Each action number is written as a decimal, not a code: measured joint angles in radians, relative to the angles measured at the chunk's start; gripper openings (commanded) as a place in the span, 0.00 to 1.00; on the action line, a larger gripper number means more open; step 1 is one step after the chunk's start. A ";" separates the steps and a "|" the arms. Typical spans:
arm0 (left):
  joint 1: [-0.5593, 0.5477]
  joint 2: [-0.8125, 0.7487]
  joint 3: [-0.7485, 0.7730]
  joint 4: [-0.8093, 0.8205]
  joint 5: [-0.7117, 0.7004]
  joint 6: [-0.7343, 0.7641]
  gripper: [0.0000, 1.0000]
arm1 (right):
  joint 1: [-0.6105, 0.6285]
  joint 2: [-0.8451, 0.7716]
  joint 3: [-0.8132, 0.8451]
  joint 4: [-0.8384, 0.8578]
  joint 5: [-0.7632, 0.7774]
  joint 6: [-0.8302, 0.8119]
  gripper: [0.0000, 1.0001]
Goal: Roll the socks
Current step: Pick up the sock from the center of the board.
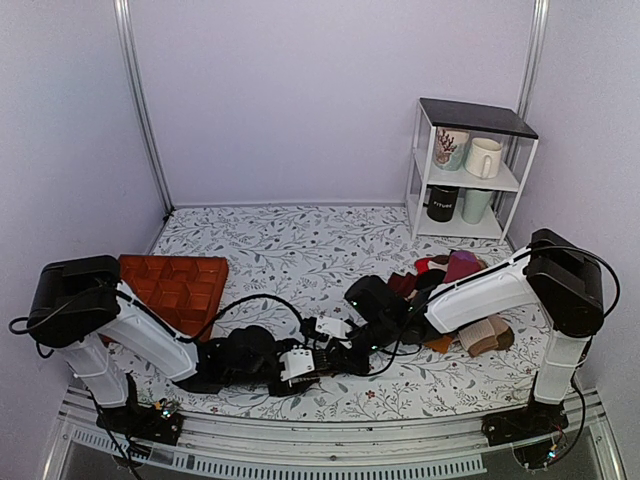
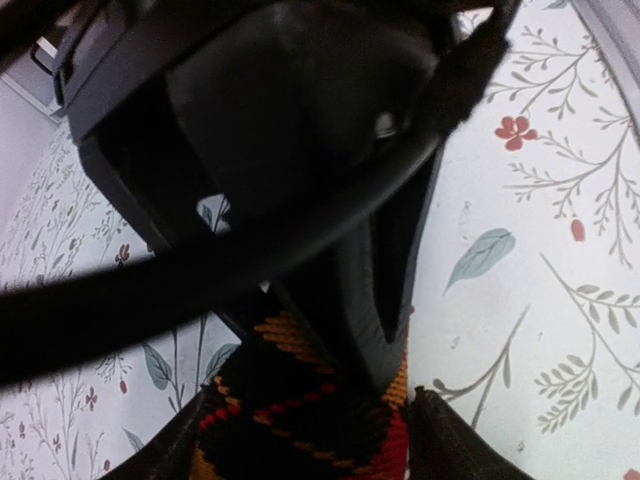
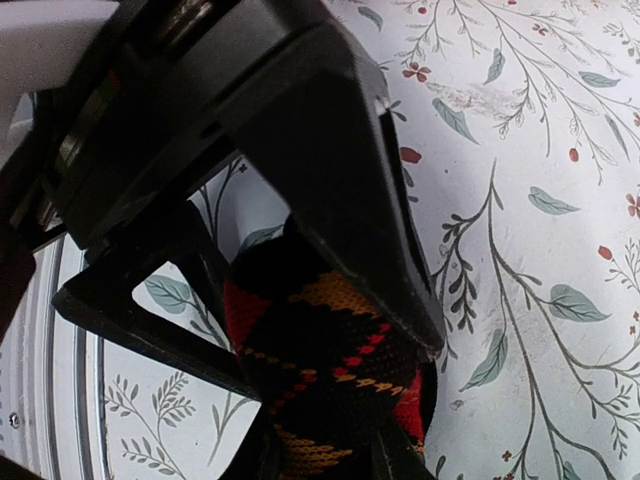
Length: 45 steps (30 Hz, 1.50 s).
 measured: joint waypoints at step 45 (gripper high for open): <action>0.295 -0.430 0.120 -0.458 -0.018 -0.379 0.00 | -0.147 -0.438 -0.173 -0.028 -0.148 0.179 0.59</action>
